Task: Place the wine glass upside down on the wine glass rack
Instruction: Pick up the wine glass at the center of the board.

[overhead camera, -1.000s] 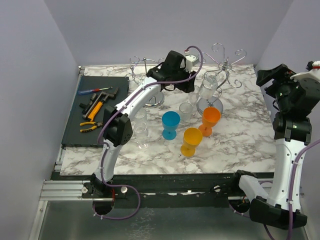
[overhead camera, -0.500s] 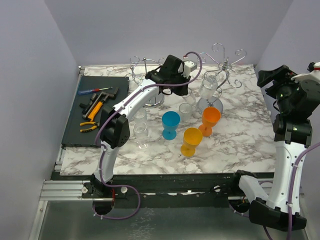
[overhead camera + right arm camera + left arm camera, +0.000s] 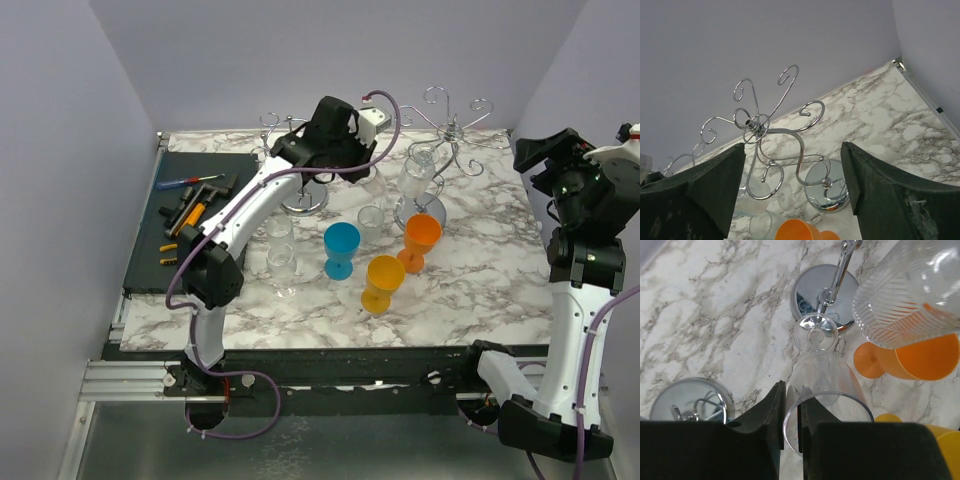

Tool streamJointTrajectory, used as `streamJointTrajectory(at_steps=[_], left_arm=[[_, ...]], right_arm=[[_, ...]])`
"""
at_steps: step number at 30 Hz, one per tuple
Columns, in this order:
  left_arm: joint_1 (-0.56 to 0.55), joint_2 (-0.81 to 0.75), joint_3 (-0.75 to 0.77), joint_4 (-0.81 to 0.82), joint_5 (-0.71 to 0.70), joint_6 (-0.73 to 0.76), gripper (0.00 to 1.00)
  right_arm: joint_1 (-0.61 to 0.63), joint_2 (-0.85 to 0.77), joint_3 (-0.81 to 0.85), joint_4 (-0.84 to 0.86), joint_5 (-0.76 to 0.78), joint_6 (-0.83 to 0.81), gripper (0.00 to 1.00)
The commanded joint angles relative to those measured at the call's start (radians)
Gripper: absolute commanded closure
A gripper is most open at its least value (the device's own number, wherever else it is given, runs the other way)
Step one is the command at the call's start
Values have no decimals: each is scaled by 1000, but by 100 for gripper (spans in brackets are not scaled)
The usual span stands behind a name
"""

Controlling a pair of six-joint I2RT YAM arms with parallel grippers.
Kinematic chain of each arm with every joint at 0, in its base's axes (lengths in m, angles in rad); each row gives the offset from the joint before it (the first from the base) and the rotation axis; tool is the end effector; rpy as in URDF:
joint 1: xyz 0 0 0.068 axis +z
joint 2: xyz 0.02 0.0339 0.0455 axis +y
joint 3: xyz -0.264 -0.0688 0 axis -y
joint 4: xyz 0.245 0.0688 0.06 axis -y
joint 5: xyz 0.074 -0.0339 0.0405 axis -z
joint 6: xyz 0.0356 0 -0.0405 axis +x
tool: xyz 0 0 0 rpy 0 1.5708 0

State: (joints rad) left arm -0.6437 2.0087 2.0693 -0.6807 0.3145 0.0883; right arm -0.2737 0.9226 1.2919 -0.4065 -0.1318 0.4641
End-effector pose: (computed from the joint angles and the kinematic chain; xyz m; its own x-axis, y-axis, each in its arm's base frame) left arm 0.3618 -0.2853 0.3646 -0.3949 0.4012 -0.8265 0.8101 0.5764 -0.1073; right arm 0.1713 -0.0432 0.4643 0.0313 0.4521 -0.8914 0.1426 0.8807 0.4517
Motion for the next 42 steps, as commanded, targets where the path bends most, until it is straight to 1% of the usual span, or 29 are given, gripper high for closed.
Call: streamJointTrajectory(at_steps=[1, 7, 8, 11, 15, 18, 22, 25, 27, 29, 31, 32, 35, 38, 39, 41, 42], left_arm=[[-12, -159, -9, 18, -66, 99, 100], [-34, -341, -77, 2, -149, 183, 100], [-37, -374, -86, -9, -159, 188, 100], [-50, -461, -95, -54, -189, 213, 100], [-92, -569, -114, -123, -288, 292, 100], [-125, -633, -114, -135, -380, 359, 100], [-141, -676, -45, -109, -454, 426, 100], [-144, -695, 20, -20, -471, 470, 100], [-144, -711, 34, 61, -468, 515, 100], [-144, -725, 22, 162, -469, 557, 100], [-145, -737, 2, 249, -455, 597, 100], [-145, -746, -23, 297, -443, 620, 100], [-145, -784, -127, 440, -408, 700, 100], [-146, -831, -258, 574, -385, 793, 100], [-146, -854, -312, 645, -374, 834, 100], [-148, -900, -445, 778, -342, 914, 100], [-149, -921, -490, 816, -320, 947, 100]], right_arm=[[7, 13, 70, -14, -59, 15, 14], [6, 52, 149, -27, -162, 67, 7], [7, 64, 164, -30, -179, 76, 1], [6, 89, 202, -32, -223, 110, 1], [7, 119, 247, -29, -274, 161, 0], [7, 135, 284, -24, -320, 212, 0], [7, 164, 341, -3, -390, 301, 1], [12, 203, 375, 68, -450, 400, 0], [44, 239, 408, 107, -460, 451, 1], [133, 287, 477, 114, -418, 454, 1], [281, 361, 568, 90, -332, 413, 0], [366, 399, 614, 71, -298, 395, 0], [491, 508, 719, 55, -259, 377, 1], [588, 546, 714, 109, -234, 374, 0], [611, 550, 698, 138, -236, 382, 0], [650, 554, 643, 242, -270, 427, 0], [669, 559, 618, 282, -294, 462, 0]])
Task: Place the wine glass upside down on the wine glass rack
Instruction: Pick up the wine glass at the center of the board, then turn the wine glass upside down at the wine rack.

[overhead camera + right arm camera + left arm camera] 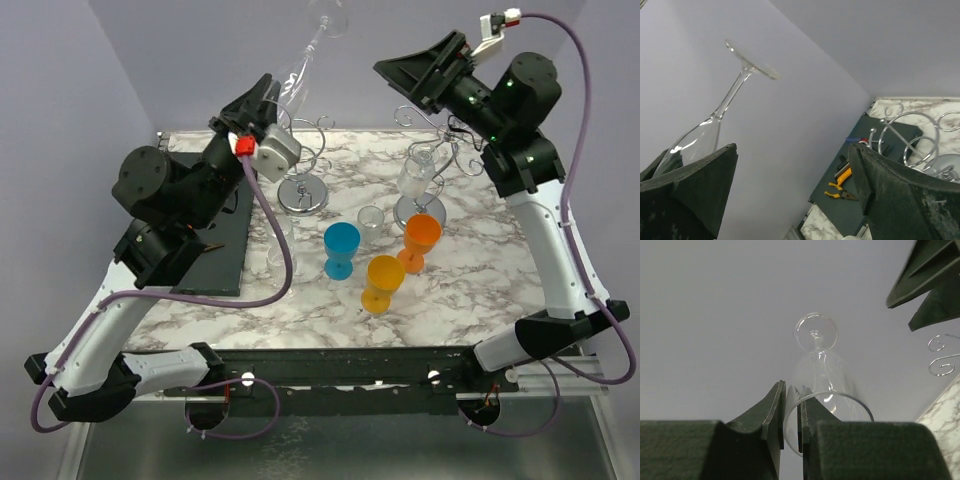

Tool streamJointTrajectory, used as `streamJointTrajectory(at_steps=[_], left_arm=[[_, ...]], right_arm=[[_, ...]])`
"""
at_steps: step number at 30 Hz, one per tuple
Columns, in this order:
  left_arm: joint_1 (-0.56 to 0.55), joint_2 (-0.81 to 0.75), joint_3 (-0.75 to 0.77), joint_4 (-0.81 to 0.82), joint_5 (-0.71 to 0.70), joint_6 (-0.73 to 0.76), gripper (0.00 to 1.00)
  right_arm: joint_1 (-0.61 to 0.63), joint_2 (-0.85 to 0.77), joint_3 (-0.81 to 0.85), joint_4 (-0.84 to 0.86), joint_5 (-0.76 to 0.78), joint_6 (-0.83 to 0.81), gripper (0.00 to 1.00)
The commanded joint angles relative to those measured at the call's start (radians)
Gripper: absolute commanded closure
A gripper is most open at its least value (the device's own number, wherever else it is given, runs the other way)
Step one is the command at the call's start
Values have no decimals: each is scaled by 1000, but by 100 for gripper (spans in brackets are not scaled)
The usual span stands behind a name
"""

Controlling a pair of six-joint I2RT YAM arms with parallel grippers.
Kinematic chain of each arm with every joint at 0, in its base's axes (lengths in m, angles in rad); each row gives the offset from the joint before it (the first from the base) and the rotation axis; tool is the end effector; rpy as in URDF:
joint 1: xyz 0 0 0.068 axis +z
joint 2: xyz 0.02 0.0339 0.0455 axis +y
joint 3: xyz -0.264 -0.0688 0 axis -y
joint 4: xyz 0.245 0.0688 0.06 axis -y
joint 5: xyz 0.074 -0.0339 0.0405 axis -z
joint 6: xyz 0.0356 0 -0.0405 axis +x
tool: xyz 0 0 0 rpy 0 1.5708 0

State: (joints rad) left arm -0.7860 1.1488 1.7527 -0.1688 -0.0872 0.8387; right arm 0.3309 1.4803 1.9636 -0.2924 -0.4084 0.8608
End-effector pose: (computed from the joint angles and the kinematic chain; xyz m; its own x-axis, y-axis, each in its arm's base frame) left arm 0.1285 -0.1243 0.5890 0.6818 0.3658 -0.6335 0.2123 0.7297 0.6499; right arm 0.2696 0.1076 0.5636 -0.3888 0.6023 -0.6971 -0.5708 0.4364 0.6955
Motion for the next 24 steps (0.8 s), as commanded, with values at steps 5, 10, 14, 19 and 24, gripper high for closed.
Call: streamJointTrajectory(at_steps=[5, 10, 14, 19, 24], left_arm=[[-20, -103, -324, 466, 149, 351, 100], [-37, -116, -369, 536, 169, 417, 100], [-43, -138, -429, 537, 193, 482, 100], [-57, -161, -482, 540, 226, 558, 100], [-64, -158, -480, 542, 208, 577, 100]], right_arm=[[202, 18, -158, 418, -51, 183, 0], [344, 47, -166, 471, 25, 158, 0], [397, 42, -222, 549, 101, 144, 0], [425, 63, -231, 617, 129, 155, 0], [458, 89, -221, 650, 140, 161, 0]])
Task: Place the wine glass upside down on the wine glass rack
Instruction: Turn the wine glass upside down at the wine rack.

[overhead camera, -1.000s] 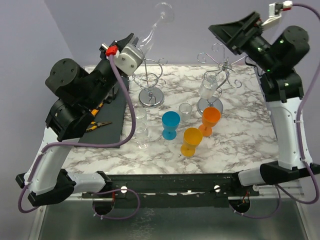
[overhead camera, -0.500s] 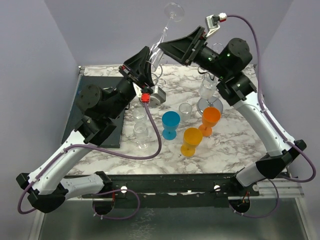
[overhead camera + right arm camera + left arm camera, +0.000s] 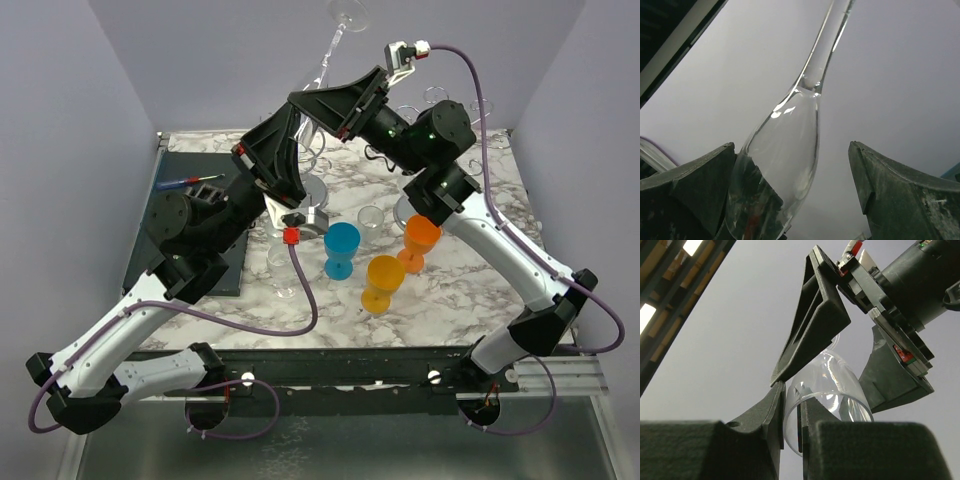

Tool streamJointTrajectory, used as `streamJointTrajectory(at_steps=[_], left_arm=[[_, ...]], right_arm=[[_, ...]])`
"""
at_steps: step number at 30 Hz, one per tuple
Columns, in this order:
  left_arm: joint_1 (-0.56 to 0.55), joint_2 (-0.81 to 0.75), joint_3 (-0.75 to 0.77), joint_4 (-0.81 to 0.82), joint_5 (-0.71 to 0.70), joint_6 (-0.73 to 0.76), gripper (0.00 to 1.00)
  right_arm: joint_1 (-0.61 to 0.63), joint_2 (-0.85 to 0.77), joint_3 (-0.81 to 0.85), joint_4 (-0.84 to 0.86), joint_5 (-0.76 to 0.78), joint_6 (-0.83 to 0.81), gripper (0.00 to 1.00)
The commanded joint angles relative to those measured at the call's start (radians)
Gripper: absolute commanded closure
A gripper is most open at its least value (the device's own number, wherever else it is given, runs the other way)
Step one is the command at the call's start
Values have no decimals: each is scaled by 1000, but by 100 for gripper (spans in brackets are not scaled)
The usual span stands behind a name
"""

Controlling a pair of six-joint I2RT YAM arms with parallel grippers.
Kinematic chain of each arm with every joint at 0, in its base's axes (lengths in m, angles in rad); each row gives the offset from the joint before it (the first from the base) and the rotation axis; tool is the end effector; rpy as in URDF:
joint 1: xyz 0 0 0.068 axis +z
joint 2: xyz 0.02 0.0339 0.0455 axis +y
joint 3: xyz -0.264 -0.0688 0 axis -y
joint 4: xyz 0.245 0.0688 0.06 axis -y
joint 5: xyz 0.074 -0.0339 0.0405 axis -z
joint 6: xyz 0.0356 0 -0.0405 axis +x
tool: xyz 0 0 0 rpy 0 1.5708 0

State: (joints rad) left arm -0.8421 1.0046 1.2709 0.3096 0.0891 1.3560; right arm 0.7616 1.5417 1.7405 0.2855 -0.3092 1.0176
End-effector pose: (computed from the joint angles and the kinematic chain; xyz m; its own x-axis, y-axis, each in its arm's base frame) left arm 0.1247 -0.1444 0.5183 0.8519 0.5070 -0.1314 -0.1853 0.5265 0.8298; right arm 0.2358 0.2398 0.5348 -0.5481 0.5973 -0.5855 -0.7345 -0.0088 0.6786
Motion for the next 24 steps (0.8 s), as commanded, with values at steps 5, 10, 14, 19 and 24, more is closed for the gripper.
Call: streamJointTrajectory(at_steps=[5, 10, 14, 19, 24], left_arm=[[-9, -18, -17, 63, 21, 86, 100], [-10, -29, -37, 65, 27, 96, 100], [-11, -29, -45, 68, 27, 102, 100], [-13, -36, -58, 68, 14, 94, 100], [-14, -47, -93, 68, 11, 91, 80]], right_arm=[[35, 16, -28, 118, 44, 10, 11], [35, 1, -50, 165, 54, 2, 34], [35, 4, -48, 178, 46, 4, 50], [35, -37, -72, 186, 70, -32, 73], [35, -65, -48, 126, 83, -108, 93]])
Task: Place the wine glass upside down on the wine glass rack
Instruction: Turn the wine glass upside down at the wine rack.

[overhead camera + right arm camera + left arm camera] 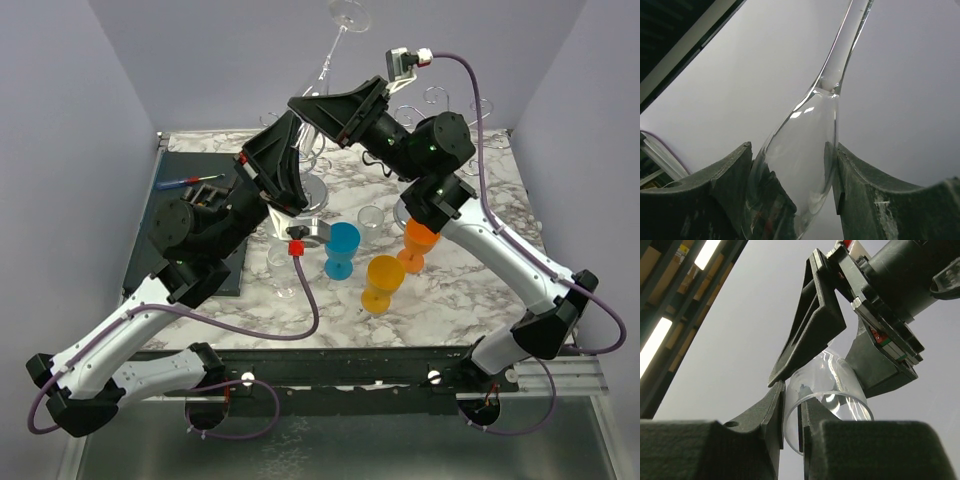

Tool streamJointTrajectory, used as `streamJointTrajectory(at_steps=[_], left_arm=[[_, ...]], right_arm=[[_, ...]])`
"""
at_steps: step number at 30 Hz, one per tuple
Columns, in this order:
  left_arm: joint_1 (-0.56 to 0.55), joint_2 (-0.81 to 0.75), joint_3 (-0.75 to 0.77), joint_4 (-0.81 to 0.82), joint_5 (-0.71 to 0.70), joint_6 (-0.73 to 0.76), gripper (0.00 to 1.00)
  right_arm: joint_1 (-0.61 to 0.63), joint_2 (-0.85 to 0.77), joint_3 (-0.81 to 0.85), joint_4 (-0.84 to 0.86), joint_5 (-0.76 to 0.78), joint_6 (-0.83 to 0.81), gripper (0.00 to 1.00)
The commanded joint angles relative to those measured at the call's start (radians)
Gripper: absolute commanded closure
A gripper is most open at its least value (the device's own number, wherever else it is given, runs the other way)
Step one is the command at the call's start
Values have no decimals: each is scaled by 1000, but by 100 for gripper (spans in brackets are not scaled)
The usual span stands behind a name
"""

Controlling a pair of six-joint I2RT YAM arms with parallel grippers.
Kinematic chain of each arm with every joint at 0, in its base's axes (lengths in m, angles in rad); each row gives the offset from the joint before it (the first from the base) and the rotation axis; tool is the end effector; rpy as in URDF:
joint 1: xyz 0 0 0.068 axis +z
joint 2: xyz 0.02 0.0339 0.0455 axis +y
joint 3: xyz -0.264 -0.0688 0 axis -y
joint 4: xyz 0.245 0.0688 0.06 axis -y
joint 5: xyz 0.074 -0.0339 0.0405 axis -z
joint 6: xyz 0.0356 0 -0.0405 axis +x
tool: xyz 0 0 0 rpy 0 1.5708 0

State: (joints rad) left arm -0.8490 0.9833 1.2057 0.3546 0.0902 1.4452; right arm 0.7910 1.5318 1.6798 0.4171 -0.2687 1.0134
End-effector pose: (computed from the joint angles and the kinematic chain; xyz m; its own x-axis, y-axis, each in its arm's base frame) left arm 0.1239 -0.1456 0.5055 0.8363 0.5454 -0.0562 -0.2577 0.4816 0.8377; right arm 0.2286 0.2446 0.5308 -0.5164 0.6414 -0.5674 -0.7656 -0.0489 0.6415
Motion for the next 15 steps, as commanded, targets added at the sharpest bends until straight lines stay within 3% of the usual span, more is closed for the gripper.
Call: streamJointTrajectory(at_steps=[1, 12, 15], left_arm=[[-8, -25, -33, 23, 7, 2, 73], [-7, -45, -96, 29, -23, -10, 22], [-7, -78, -147, -8, -33, -35, 13]], right_arm=[[5, -62, 16, -20, 49, -117, 96], [5, -159, 96, -359, 159, -415, 100], [5, -195, 124, -504, 197, -522, 100]])
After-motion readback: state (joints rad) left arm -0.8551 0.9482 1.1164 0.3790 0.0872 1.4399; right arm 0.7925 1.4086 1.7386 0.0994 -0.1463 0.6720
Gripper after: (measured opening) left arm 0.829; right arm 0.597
